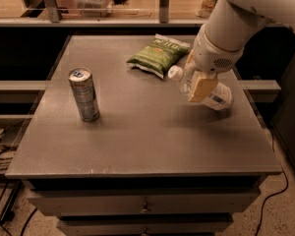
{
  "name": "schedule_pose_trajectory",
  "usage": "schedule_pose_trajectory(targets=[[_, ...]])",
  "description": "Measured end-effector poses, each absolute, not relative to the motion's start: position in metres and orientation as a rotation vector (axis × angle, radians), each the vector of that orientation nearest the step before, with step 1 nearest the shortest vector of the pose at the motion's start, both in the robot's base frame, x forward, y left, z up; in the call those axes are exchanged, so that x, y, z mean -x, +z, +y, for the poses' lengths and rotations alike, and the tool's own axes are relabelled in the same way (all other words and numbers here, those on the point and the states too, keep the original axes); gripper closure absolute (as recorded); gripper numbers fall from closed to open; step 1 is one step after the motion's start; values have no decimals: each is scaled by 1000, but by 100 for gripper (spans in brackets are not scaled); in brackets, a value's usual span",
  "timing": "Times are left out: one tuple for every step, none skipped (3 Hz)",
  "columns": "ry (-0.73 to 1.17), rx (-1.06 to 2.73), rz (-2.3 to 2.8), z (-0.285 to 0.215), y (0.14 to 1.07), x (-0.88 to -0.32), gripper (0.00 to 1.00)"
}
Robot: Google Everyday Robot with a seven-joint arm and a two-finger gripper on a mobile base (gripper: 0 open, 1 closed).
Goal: Knock blue plastic bottle over
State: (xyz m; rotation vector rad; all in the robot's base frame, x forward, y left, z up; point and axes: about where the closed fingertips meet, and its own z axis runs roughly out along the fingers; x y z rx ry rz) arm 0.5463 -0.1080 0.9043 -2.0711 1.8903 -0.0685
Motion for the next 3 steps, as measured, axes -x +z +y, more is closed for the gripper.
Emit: schedule_pose_trajectory(targets=[[92, 2043, 1912, -104, 887, -540, 4], [159, 2026, 1900, -94, 888, -534, 0], [159, 2026, 1900, -94, 888, -534, 0]])
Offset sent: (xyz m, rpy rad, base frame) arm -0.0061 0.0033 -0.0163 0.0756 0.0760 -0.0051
